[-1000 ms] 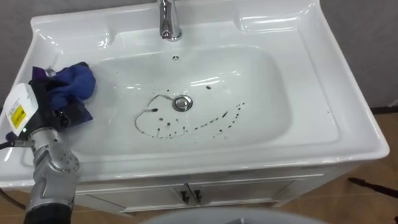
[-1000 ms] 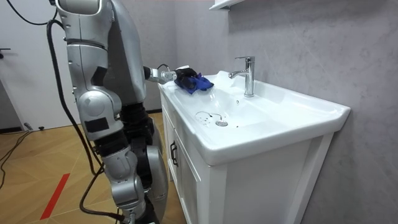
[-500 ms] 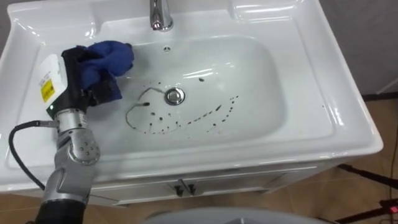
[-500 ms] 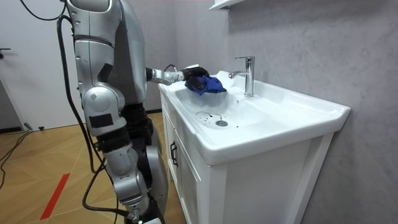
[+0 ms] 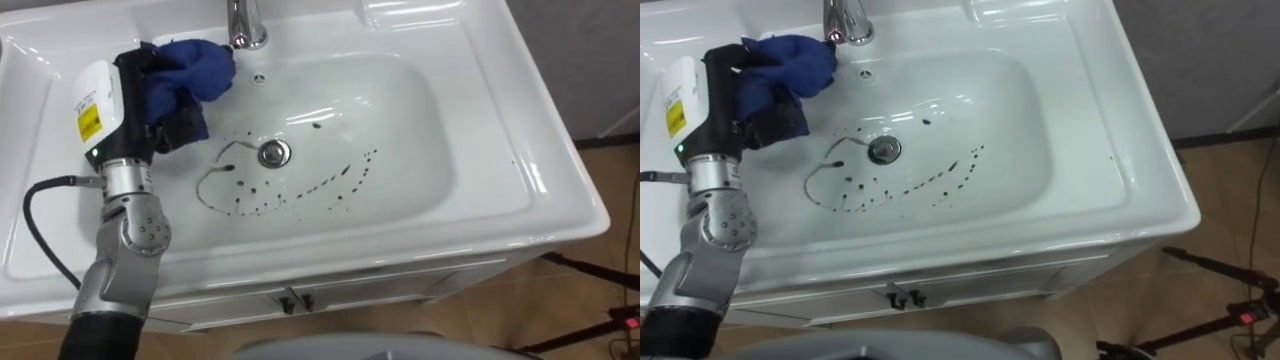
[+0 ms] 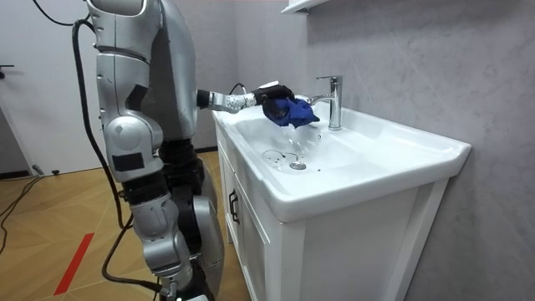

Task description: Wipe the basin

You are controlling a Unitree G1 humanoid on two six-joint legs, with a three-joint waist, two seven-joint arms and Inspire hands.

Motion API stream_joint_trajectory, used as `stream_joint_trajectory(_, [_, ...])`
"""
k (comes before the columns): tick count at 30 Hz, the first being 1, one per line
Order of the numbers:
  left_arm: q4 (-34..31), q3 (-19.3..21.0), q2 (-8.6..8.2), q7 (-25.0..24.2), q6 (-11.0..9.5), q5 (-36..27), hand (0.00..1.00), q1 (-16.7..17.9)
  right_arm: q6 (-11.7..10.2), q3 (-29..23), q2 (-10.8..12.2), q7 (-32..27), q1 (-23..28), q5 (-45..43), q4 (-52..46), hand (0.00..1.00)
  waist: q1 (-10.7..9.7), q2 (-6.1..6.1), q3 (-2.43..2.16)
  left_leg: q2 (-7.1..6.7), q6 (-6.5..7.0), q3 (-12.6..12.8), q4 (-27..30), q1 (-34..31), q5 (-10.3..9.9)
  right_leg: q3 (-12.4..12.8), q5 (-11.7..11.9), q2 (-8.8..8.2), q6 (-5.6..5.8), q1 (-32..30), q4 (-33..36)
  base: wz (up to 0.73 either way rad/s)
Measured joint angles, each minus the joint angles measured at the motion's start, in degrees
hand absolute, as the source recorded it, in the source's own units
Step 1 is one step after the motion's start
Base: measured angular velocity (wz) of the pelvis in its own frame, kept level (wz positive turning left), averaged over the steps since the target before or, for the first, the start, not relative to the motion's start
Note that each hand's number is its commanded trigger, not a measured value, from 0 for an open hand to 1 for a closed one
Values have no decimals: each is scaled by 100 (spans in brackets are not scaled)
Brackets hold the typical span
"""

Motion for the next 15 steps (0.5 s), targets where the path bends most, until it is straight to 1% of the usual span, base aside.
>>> stream_joint_trajectory(2, [0, -57, -1, -8, 2, 127, 100, 1, 6, -10, -4, 3, 1, -51, 0, 0, -1, 14, -2, 0, 0, -1, 0, -4, 0, 0, 6, 0, 2, -4, 0, 0])
stream_joint_trajectory(4, [0, -106, -2, -65, 6, 279, 100, 7, 8, -48, -7, 23, 6, -185, 1, 0, 15, 33, -15, 0, 0, 1, -1, 3, 0, 2, 8, 3, 2, 0, 2, 0])
stream_joint_trajectory(7, [27, -107, -2, -183, 10, 492, 100, 23, 11, -60, -19, 60, 4, -318, 1, 0, 22, 48, -25, 0, 2, 2, -4, 17, 1, 8, 10, 4, 1, 4, 15, 0])
stream_joint_trajectory(9, [145, -109, -2, -271, 29, 519, 100, 37, 14, -54, -22, 62, 10, -357, 1, 0, 23, 53, -27, 0, 2, 13, -7, 44, 1, 11, 10, 4, 1, 29, 25, 0])
stream_joint_trajectory(14, [481, -116, -2, -536, 225, 849, 100, 275, 20, -55, -22, 62, 88, -394, 3, 0, 23, 25, -20, 1, 2, 35, -17, 94, 1, 23, 9, 3, 2, 88, 19, 0])
stream_joint_trajectory(15, [600, -117, -2, -615, 304, 905, 100, 309, 31, -56, -18, 64, 86, -400, 13, 0, 24, 9, -24, 3, 2, 38, -14, 101, 1, 17, 9, 3, 2, 93, 19, 0])
